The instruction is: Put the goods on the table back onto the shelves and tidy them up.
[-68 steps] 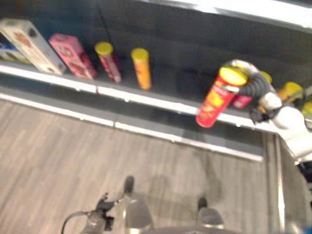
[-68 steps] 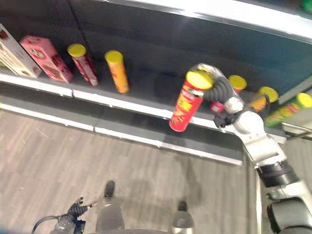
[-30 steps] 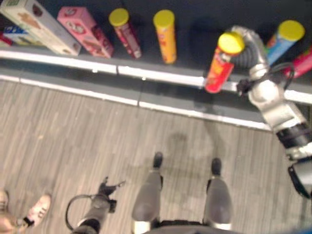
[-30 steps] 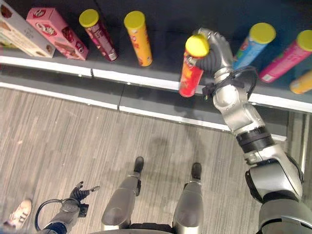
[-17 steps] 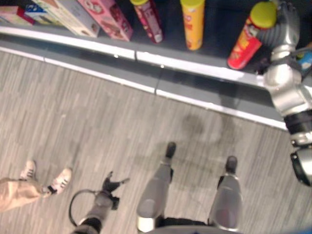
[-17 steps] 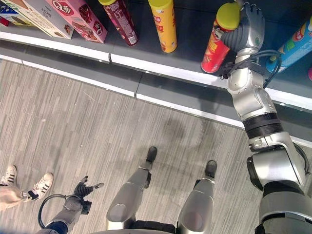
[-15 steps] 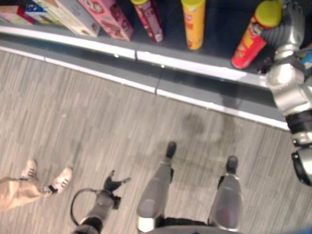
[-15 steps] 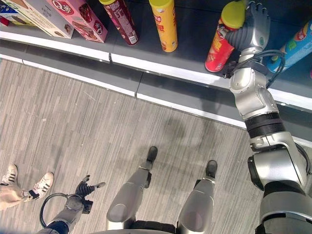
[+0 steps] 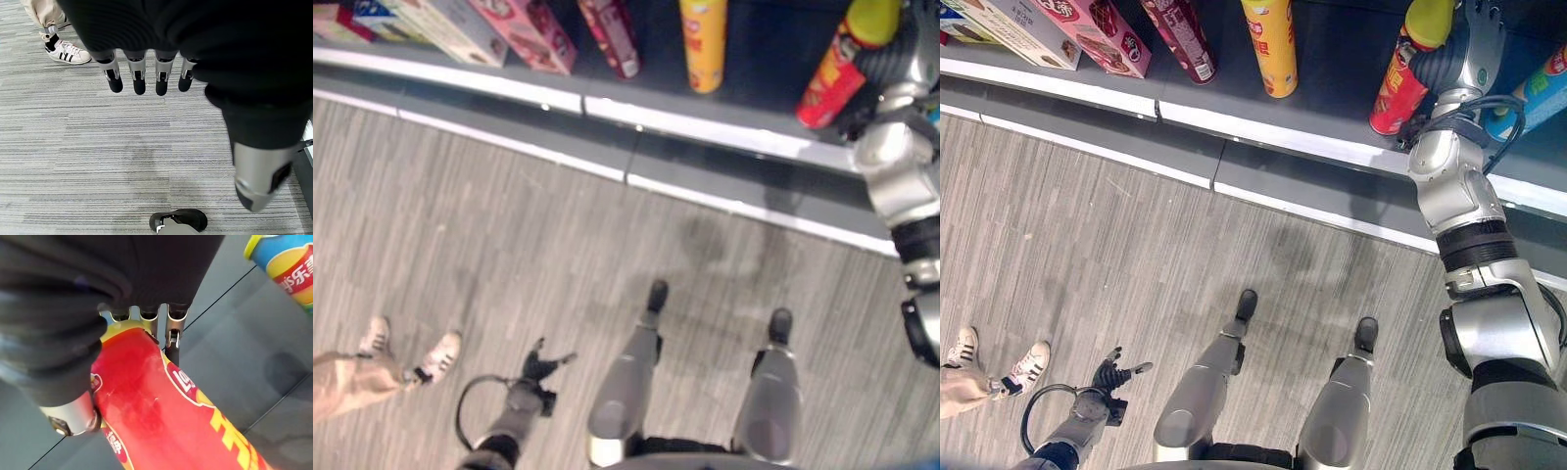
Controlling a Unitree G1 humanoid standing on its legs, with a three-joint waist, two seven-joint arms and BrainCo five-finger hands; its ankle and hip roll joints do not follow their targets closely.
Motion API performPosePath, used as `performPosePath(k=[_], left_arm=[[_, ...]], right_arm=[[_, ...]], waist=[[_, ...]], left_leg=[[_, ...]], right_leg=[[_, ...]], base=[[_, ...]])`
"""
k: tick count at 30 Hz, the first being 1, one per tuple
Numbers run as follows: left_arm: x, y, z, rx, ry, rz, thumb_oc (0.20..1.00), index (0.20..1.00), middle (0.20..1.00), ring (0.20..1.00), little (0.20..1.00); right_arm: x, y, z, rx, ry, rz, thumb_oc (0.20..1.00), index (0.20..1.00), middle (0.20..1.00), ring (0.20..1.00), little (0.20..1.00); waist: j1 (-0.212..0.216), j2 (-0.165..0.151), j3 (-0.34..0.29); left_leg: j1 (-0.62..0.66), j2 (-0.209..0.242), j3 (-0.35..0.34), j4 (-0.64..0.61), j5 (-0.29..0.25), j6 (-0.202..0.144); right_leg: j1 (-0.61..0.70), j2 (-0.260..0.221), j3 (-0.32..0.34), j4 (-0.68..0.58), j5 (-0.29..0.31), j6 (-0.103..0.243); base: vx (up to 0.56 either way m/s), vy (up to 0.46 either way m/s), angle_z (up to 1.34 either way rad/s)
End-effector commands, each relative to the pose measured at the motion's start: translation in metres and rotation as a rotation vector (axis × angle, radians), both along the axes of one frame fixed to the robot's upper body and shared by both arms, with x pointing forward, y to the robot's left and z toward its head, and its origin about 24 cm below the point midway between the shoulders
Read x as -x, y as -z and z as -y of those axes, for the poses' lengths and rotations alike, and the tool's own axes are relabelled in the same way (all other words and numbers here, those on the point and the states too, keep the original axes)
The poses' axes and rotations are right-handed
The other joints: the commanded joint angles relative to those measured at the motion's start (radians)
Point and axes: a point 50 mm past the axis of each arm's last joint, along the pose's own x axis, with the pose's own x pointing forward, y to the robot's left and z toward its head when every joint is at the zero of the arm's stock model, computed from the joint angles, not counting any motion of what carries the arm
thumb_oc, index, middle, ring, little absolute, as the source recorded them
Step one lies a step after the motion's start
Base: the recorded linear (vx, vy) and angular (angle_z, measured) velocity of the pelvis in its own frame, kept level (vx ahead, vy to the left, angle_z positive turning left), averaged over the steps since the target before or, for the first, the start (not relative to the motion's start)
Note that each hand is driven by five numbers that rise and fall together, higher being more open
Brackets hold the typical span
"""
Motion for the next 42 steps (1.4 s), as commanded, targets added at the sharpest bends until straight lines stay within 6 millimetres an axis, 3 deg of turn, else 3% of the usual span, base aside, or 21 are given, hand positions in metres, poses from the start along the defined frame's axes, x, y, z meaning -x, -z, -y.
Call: performPosePath(k=[1,20,39,40,41,42], left_arm=[[-0.006,-0.008,-0.015,-0.064,-0.003,0.017,1.0,1.0,1.0,1.0,1.0],[-0.009,-0.01,-0.014,-0.062,-0.017,0.033,1.0,1.0,1.0,1.0,1.0],[-0.019,-0.014,-0.014,-0.07,-0.029,0.051,1.0,1.0,1.0,1.0,1.0],[-0.019,-0.014,-0.014,-0.069,-0.029,0.053,1.0,1.0,1.0,1.0,1.0],[-0.018,-0.013,-0.014,-0.07,-0.029,0.049,1.0,1.0,1.0,1.0,1.0],[-0.018,-0.013,-0.014,-0.07,-0.029,0.049,1.0,1.0,1.0,1.0,1.0]], right_arm=[[0.015,-0.052,-0.009,0.035,-0.026,0.204,0.2,0.2,0.2,0.2,0.2],[0.011,-0.062,-0.007,0.052,0.017,0.191,0.2,0.2,0.2,0.2,0.2],[0.005,-0.05,-0.013,0.061,0.025,0.163,0.2,0.2,0.2,0.2,0.2],[0.005,-0.05,-0.014,0.054,0.019,0.163,0.294,0.294,0.294,0.294,0.294],[0.004,-0.049,-0.015,0.049,0.011,0.162,0.928,0.928,0.928,0.928,0.928],[0.004,-0.049,-0.015,0.049,0.011,0.162,1.0,1.0,1.0,1.0,1.0]], waist=[[0.013,0.014,-0.018],[0.036,0.014,-0.022],[0.022,0.005,-0.018],[0.021,0.006,-0.018],[0.021,0.006,-0.018],[0.021,0.006,-0.018]], left_leg=[[-0.052,0.107,-0.012,0.085,-0.113,-0.059],[-0.074,0.101,-0.028,0.076,-0.1,-0.063],[-0.072,0.109,-0.017,0.075,-0.102,-0.063],[-0.072,0.109,-0.016,0.074,-0.101,-0.063],[-0.071,0.11,-0.015,0.073,-0.099,-0.064],[-0.071,0.111,-0.015,0.072,-0.099,-0.064]], right_leg=[[-0.004,-0.041,0.066,0.046,-0.058,-0.02],[-0.004,-0.047,0.05,0.049,-0.065,-0.02],[-0.02,-0.043,0.064,0.059,-0.071,-0.02],[-0.021,-0.043,0.065,0.059,-0.07,-0.02],[-0.022,-0.042,0.065,0.059,-0.072,-0.02],[-0.022,-0.042,0.065,0.059,-0.072,-0.02]], base=[[0.0,0.0,0.0],[0.01,-0.003,0.03],[0.0,-0.002,0.01],[0.0,0.0,0.0],[0.0,0.0,0.0],[0.0,0.0,0.0]])
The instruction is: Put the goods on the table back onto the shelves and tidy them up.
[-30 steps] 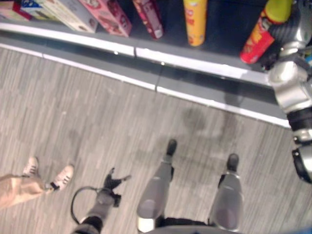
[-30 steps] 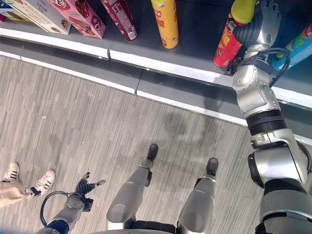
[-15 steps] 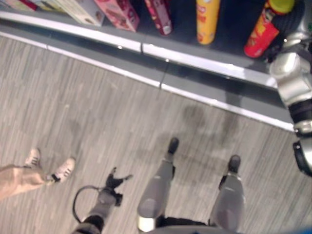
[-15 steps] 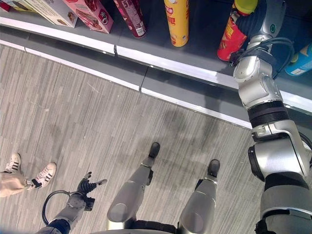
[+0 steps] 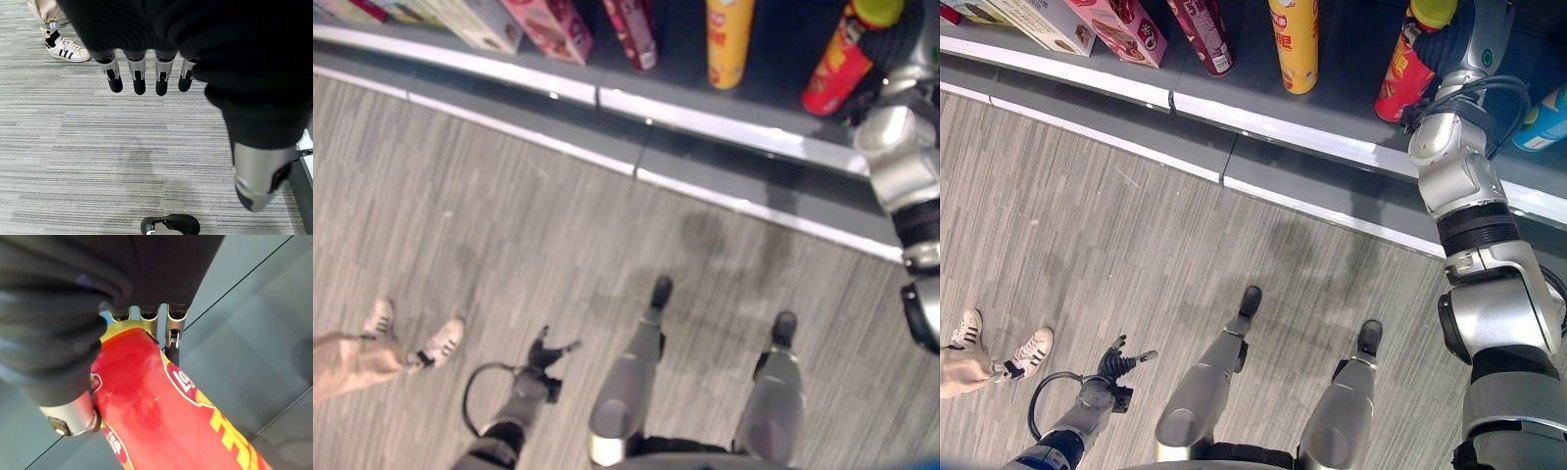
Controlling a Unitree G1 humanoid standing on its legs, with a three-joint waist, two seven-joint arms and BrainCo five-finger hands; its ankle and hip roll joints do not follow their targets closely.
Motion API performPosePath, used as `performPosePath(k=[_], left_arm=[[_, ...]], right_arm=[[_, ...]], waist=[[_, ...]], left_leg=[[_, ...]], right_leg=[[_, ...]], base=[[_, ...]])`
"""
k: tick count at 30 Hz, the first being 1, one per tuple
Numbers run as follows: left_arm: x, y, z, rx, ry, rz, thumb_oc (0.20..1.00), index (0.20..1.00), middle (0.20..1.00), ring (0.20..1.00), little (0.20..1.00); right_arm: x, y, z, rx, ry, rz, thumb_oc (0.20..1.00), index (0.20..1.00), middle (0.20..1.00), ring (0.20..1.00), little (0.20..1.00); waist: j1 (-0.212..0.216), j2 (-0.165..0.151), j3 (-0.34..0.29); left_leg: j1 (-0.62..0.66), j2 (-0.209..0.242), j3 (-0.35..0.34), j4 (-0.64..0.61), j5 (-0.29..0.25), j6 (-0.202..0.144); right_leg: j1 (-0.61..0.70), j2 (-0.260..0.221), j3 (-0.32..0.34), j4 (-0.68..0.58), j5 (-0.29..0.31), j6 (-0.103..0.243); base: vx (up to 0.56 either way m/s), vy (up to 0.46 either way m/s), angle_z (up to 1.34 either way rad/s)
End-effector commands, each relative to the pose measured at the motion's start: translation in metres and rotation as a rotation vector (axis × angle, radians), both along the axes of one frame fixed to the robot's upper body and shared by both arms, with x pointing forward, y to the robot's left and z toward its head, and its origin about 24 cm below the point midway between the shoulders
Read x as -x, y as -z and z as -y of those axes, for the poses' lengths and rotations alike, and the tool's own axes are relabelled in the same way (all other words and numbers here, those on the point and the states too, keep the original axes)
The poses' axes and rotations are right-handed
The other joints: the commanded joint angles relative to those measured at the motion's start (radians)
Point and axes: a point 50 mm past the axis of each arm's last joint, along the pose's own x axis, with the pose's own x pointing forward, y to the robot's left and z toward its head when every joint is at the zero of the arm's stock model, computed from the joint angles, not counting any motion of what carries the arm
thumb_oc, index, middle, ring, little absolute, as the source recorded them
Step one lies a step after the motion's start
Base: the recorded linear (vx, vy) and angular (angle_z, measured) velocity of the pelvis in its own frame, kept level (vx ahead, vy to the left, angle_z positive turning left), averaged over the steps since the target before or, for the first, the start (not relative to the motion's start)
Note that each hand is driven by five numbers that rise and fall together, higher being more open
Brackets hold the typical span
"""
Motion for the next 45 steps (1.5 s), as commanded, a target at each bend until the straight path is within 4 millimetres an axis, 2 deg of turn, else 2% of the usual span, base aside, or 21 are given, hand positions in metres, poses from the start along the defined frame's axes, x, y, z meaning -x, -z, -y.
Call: performPosePath(k=[1,13,15,18,21,22,23,25,27,30,31,32,33,36,40,41,43,44,45], left_arm=[[0.001,-0.005,-0.02,-0.073,-0.04,-0.003,1.0,1.0,1.0,1.0,1.0],[-0.006,-0.009,-0.02,-0.087,-0.041,0.01,1.0,1.0,1.0,1.0,1.0],[-0.005,-0.008,-0.021,-0.085,-0.053,0.007,1.0,1.0,1.0,1.0,1.0],[-0.002,-0.006,-0.021,-0.076,-0.088,-0.001,1.0,1.0,1.0,1.0,1.0],[-0.001,-0.004,-0.021,-0.037,-0.152,-0.001,1.0,1.0,1.0,1.0,1.0],[-0.002,-0.005,-0.019,0.02,-0.177,0.018,1.0,1.0,1.0,1.0,1.0],[0.0,-0.004,-0.02,0.041,-0.193,0.022,1.0,1.0,1.0,1.0,1.0],[0.002,-0.003,-0.018,0.123,-0.211,0.039,1.0,1.0,1.0,1.0,1.0],[0.006,-0.003,-0.019,0.191,-0.22,0.053,1.0,1.0,1.0,1.0,1.0],[0.004,-0.01,-0.019,0.256,-0.21,0.121,1.0,1.0,1.0,1.0,1.0],[0.006,-0.011,-0.019,0.275,-0.207,0.137,1.0,1.0,1.0,1.0,1.0],[0.008,-0.011,-0.019,0.291,-0.205,0.147,1.0,1.0,1.0,1.0,1.0],[0.011,-0.01,-0.018,0.298,-0.192,0.143,1.0,1.0,1.0,1.0,1.0],[0.021,-0.004,-0.009,0.337,-0.172,0.121,1.0,1.0,1.0,1.0,1.0],[0.03,-0.002,-0.006,0.358,-0.167,0.105,1.0,1.0,1.0,1.0,1.0],[0.031,0.0,-0.006,0.368,-0.179,0.098,1.0,1.0,1.0,1.0,1.0],[0.03,0.003,-0.002,0.371,-0.193,0.086,1.0,1.0,1.0,1.0,1.0],[0.03,0.003,-0.002,0.371,-0.193,0.087,1.0,1.0,1.0,1.0,1.0],[0.022,0.002,0.0,0.375,-0.199,0.088,1.0,1.0,1.0,1.0,1.0]], right_arm=[[0.009,-0.034,-0.014,0.045,-0.025,0.138,1.0,1.0,1.0,1.0,1.0],[0.015,-0.034,-0.026,0.023,-0.098,0.193,1.0,1.0,1.0,1.0,1.0],[0.025,-0.038,-0.03,0.037,-0.122,0.255,1.0,1.0,1.0,1.0,1.0],[0.046,-0.027,-0.037,0.011,-0.204,0.354,1.0,1.0,1.0,1.0,1.0],[0.07,0.016,-0.051,-0.123,-0.469,0.316,1.0,1.0,1.0,1.0,1.0],[0.077,0.043,-0.056,-0.223,-0.649,0.207,1.0,1.0,1.0,1.0,1.0],[0.082,0.06,-0.056,-0.3,-0.726,0.155,1.0,1.0,1.0,1.0,1.0],[0.089,0.11,-0.055,-0.526,-0.971,-0.076,1.0,1.0,1.0,1.0,1.0],[0.098,0.158,-0.049,-0.723,-1.116,-0.298,1.0,1.0,1.0,1.0,1.0],[0.115,0.24,-0.055,-0.909,-1.154,-0.716,1.0,1.0,1.0,1.0,1.0],[0.122,0.267,-0.055,-0.961,-1.122,-0.849,1.0,1.0,1.0,1.0,1.0],[0.125,0.283,-0.054,-0.969,-1.084,-0.928,1.0,1.0,1.0,1.0,1.0],[0.131,0.307,-0.052,-0.991,-1.014,-1.041,1.0,1.0,1.0,1.0,1.0],[0.157,0.357,-0.039,-1.007,-0.822,-1.252,1.0,1.0,1.0,1.0,1.0],[0.187,0.41,-0.033,-1.09,-0.558,-1.418,1.0,1.0,1.0,1.0,1.0],[0.192,0.418,-0.029,-1.091,-0.492,-1.44,1.0,1.0,1.0,1.0,1.0],[0.199,0.433,-0.019,-1.125,-0.344,-1.456,1.0,1.0,1.0,1.0,1.0],[0.198,0.433,-0.02,-1.125,-0.344,-1.455,1.0,1.0,1.0,1.0,1.0],[0.201,0.44,-0.012,-1.138,-0.228,-1.46,1.0,1.0,1.0,1.0,1.0]], waist=[[-0.001,0.002,-0.015],[-0.01,-0.005,-0.015],[-0.02,-0.012,-0.02],[-0.036,-0.033,-0.034],[-0.065,-0.073,-0.071],[-0.082,-0.092,-0.084],[-0.092,-0.105,-0.101],[-0.115,-0.147,-0.141],[-0.134,-0.175,-0.175],[-0.152,-0.204,-0.213],[-0.152,-0.212,-0.224],[-0.151,-0.217,-0.229],[-0.153,-0.221,-0.236],[-0.155,-0.218,-0.256],[-0.153,-0.21,-0.283],[-0.156,-0.214,-0.287],[-0.16,-0.219,-0.289],[-0.159,-0.219,-0.287],[-0.147,-0.232,-0.28]], left_leg=[[-0.051,0.127,0.01,0.071,-0.103,-0.065],[-0.034,0.136,0.02,0.077,-0.106,-0.069],[-0.024,0.143,0.031,0.074,-0.107,-0.072],[0.0,0.159,0.041,0.061,-0.11,-0.076],[0.033,0.184,0.053,0.021,-0.102,-0.079],[0.054,0.201,0.065,0.0,-0.098,-0.083],[0.058,0.205,0.072,-0.011,-0.091,-0.08],[0.094,0.227,0.102,-0.041,-0.084,-0.081],[0.128,0.245,0.132,-0.055,-0.086,-0.083],[0.18,0.268,0.178,-0.055,-0.099,-0.085],[0.208,0.281,0.198,-0.054,-0.108,-0.086],[0.231,0.293,0.215,-0.053,-0.113,-0.09],[0.257,0.31,0.232,-0.056,-0.113,-0.098],[0.315,0.359,0.245,-0.079,-0.082,-0.113],[0.332,0.417,0.213,-0.05,0.074,-0.123],[0.332,0.421,0.208,-0.028,0.07,-0.115],[0.333,0.408,0.213,0.024,0.051,-0.095],[0.333,0.408,0.213,0.025,0.05,-0.094],[0.298,0.304,0.165,0.084,-0.03,-0.055]], right_leg=[[-0.022,-0.027,0.094,0.06,-0.066,-0.024],[-0.01,-0.019,0.096,0.048,-0.061,-0.022],[0.003,-0.013,0.092,0.031,-0.057,-0.021],[0.032,0.004,0.081,-0.011,-0.045,-0.022],[0.073,0.024,0.062,-0.087,-0.016,-0.022],[0.092,0.034,0.059,-0.115,-0.003,-0.02],[0.097,0.037,0.057,-0.136,0.008,-0.02],[0.12,0.048,0.06,-0.18,0.031,-0.016],[0.136,0.056,0.06,-0.196,0.038,-0.011],[0.14,0.067,0.051,-0.186,0.038,-0.005],[0.142,0.068,0.043,-0.175,0.037,-0.003],[0.144,0.071,0.041,-0.167,0.035,-0.002],[0.146,0.081,0.041,-0.157,0.03,-0.003],[0.167,0.128,0.054,-0.133,-0.013,-0.025],[0.211,0.23,0.064,-0.136,-0.054,-0.079],[0.229,0.249,0.066,-0.145,-0.062,-0.094],[0.262,0.259,0.064,-0.166,-0.065,-0.109],[0.263,0.259,0.064,-0.166,-0.065,-0.109],[0.277,0.247,0.073,-0.178,-0.064,-0.119]], base=[[0.0,0.0,0.0],[0.0,0.001,0.0],[0.0,0.017,-0.01],[0.01,-0.001,0.0],[0.07,-0.011,-0.12],[0.08,-0.014,-0.19],[0.09,-0.008,-0.17],[0.11,0.0,-0.26],[0.12,0.014,-0.45],[0.11,0.014,-0.47],[0.12,-0.019,-0.55],[0.12,-0.07,-0.65],[0.11,-0.099,-0.66],[0.1,-0.168,-0.53],[0.07,-0.251,-0.22],[0.06,-0.231,-0.18],[0.06,-0.133,-0.06],[0.02,-0.045,-0.03],[0.0,0.0,0.0]])
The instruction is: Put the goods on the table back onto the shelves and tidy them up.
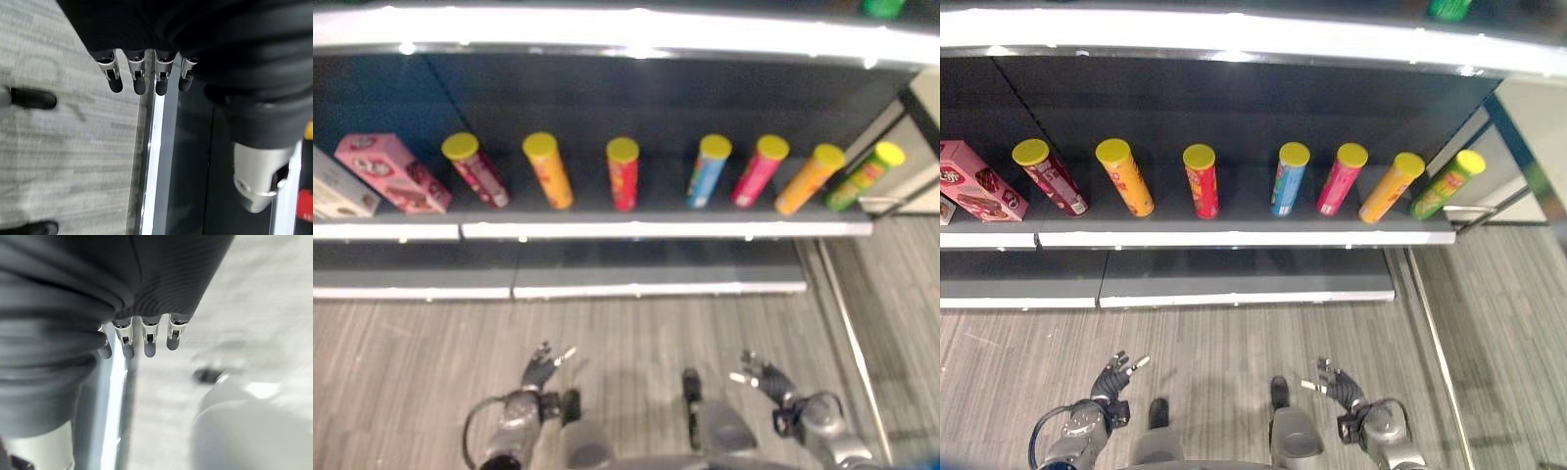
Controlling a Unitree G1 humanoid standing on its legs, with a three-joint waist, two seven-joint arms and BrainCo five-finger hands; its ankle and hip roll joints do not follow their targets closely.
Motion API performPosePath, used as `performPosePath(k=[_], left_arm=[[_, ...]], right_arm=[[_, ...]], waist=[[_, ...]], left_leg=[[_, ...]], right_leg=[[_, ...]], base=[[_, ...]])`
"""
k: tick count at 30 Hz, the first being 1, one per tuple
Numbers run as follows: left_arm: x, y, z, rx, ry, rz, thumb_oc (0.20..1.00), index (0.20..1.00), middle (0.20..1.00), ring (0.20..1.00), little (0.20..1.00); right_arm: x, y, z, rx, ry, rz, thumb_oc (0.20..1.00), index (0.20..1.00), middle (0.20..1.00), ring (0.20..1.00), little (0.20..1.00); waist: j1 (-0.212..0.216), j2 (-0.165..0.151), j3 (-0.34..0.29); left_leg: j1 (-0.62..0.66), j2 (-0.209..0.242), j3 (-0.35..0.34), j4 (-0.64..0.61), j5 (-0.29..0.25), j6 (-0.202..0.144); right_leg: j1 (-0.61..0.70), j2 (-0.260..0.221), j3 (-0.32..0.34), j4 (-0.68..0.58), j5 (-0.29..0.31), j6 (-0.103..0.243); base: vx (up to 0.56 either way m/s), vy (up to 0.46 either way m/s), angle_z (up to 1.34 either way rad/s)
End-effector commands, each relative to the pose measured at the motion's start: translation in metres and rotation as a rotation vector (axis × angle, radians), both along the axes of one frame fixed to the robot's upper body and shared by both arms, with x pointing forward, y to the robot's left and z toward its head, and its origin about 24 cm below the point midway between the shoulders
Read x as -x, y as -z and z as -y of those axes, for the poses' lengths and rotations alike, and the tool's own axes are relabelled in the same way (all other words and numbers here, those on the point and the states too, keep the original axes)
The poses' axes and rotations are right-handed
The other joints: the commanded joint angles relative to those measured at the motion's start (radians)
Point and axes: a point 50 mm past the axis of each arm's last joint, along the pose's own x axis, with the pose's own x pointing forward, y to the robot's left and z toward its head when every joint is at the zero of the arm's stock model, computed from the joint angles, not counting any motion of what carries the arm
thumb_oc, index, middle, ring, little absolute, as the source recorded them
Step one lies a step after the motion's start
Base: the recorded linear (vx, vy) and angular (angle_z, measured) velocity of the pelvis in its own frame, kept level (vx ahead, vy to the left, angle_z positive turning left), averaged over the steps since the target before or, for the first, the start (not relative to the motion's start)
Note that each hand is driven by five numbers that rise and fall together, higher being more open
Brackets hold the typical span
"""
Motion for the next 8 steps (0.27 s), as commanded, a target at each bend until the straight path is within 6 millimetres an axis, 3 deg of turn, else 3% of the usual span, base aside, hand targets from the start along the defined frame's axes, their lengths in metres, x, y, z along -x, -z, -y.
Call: performPosePath(k=[1,2,4,8], left_arm=[[-0.014,-0.023,-0.053,-0.044,-0.024,0.054,1.0,1.0,1.0,1.0,1.0],[-0.015,-0.021,-0.046,-0.075,-0.029,0.063,1.0,1.0,1.0,1.0,1.0],[-0.005,-0.003,-0.031,-0.112,0.008,-0.05,1.0,1.0,1.0,1.0,1.0],[0.008,0.008,-0.024,-0.125,0.063,-0.133,1.0,1.0,1.0,1.0,1.0]], right_arm=[[-0.016,-0.008,0.021,0.08,0.138,0.054,1.0,1.0,1.0,1.0,1.0],[-0.011,-0.003,0.023,0.118,0.157,0.02,1.0,1.0,1.0,1.0,1.0],[-0.015,-0.001,0.017,0.123,0.175,0.026,1.0,1.0,1.0,1.0,1.0],[-0.004,0.006,0.016,0.109,0.242,-0.01,1.0,1.0,1.0,1.0,1.0]], waist=[[0.026,-0.049,-0.02],[0.028,-0.048,-0.027],[0.036,-0.05,-0.037],[0.011,-0.044,-0.057]], left_leg=[[-0.1,-0.11,-0.111,0.215,-0.099,0.014],[-0.104,-0.175,-0.128,0.181,-0.14,0.029],[-0.099,-0.228,-0.132,0.141,-0.151,0.043],[-0.082,-0.245,-0.102,0.106,-0.156,0.065]], right_leg=[[0.044,-0.077,-0.035,0.026,-0.14,0.017],[0.041,-0.078,-0.041,0.028,-0.14,0.015],[0.026,-0.072,-0.04,0.044,-0.138,0.017],[0.028,-0.089,-0.047,0.075,-0.141,0.039]], base=[[0.03,0.004,-0.04],[0.04,0.049,0.0],[0.04,0.089,-0.05],[0.05,0.118,-0.22]])
